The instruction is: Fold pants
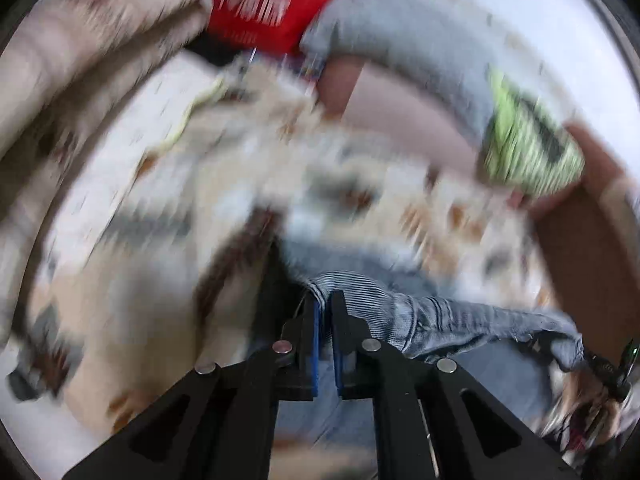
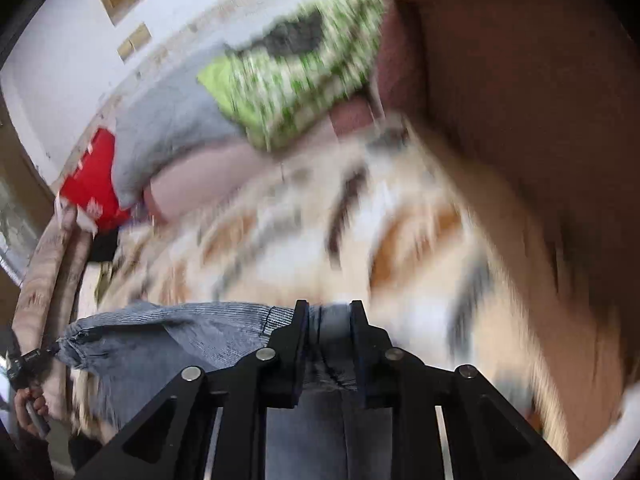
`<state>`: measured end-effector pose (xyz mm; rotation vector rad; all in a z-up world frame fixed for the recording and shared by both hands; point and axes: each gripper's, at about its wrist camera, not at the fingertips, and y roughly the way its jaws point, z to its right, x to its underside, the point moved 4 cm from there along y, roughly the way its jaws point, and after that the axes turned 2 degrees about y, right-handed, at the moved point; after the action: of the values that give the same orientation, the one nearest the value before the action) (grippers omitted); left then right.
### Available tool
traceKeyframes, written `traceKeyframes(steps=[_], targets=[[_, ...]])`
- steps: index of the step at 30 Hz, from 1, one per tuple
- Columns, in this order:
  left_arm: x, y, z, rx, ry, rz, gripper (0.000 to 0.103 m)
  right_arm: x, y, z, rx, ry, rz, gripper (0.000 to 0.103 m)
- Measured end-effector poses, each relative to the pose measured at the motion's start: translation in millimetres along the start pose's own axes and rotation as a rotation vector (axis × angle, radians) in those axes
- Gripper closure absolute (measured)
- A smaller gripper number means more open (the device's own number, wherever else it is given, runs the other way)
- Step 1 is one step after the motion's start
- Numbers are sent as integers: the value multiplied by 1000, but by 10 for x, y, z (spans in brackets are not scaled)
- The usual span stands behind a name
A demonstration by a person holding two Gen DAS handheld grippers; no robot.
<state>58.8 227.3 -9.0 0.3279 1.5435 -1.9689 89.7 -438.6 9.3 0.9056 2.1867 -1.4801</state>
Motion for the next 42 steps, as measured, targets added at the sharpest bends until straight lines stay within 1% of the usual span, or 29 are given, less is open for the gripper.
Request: traceKeyframes(steps=[1, 2, 3, 4, 5, 6, 8, 9, 10, 12, 13, 16, 18, 20, 22, 23, 24, 26, 28, 32, 34, 37, 39, 41, 42], targets=[[213, 64, -116, -55, 11, -62, 91, 257, 72, 100, 5, 16, -75, 49], [329, 75, -212, -111, 8, -83, 90, 537, 127, 225, 26, 49, -141, 34], [386, 56, -277, -152, -5, -88, 90, 690, 130, 311, 44, 79, -158, 33], [395, 28, -318, -165, -20, -82, 90, 835, 89, 415, 53, 131, -159, 33], [366, -48, -315, -156, -48, -54, 85, 894, 10, 494, 41, 194, -138, 32], [326, -100, -260, -143, -54, -32, 79, 898, -78, 548, 24, 256, -104, 29], [242, -183, -67, -122, -54, 25, 48, 837, -177, 580, 4, 331, -73, 27], [234, -223, 11, -115, -57, 49, 43, 786, -194, 558, -22, 362, -68, 27], [228, -246, 128, -103, -53, 77, 41, 768, -183, 523, -47, 387, -72, 27], [257, -190, 361, -95, -19, 97, 41, 799, -107, 444, -85, 436, -109, 27], [301, -136, 462, -116, -14, 98, 41, 853, -70, 403, -106, 467, -124, 27], [444, 95, 557, -132, -38, 64, 41, 1025, 35, 342, -165, 590, -161, 27], [516, 244, 525, -160, -61, 41, 41, 1130, 90, 331, -196, 668, -167, 27], [592, 476, 442, -202, -72, 3, 41, 1148, 185, 343, -188, 723, -163, 28], [683, 565, 386, -228, -71, -14, 41, 1168, 262, 372, -177, 769, -171, 30], [714, 620, 351, -234, -69, -22, 41, 1185, 270, 389, -170, 780, -171, 39], [731, 634, 347, -233, -66, -13, 41, 1195, 295, 399, -155, 787, -181, 59], [729, 629, 342, -239, -50, -4, 40, 1191, 322, 376, -132, 757, -207, 84], [730, 645, 334, -237, -49, -1, 40, 1144, 285, 323, -80, 683, -208, 85], [737, 649, 339, -236, -32, 12, 39, 987, 141, 249, -23, 585, -162, 87], [740, 660, 361, -240, -24, 18, 38, 863, 74, 169, 16, 507, -144, 87], [731, 668, 343, -236, -16, 20, 38, 621, -69, 42, 108, 366, -91, 87], [730, 665, 333, -230, -14, 21, 38, 487, -201, 29, 181, 282, -46, 88], [727, 662, 333, -230, -10, 22, 37, 471, -277, 85, 234, 227, -22, 87], [725, 666, 336, -233, -9, 23, 37, 504, -244, 116, 238, 184, -27, 87]])
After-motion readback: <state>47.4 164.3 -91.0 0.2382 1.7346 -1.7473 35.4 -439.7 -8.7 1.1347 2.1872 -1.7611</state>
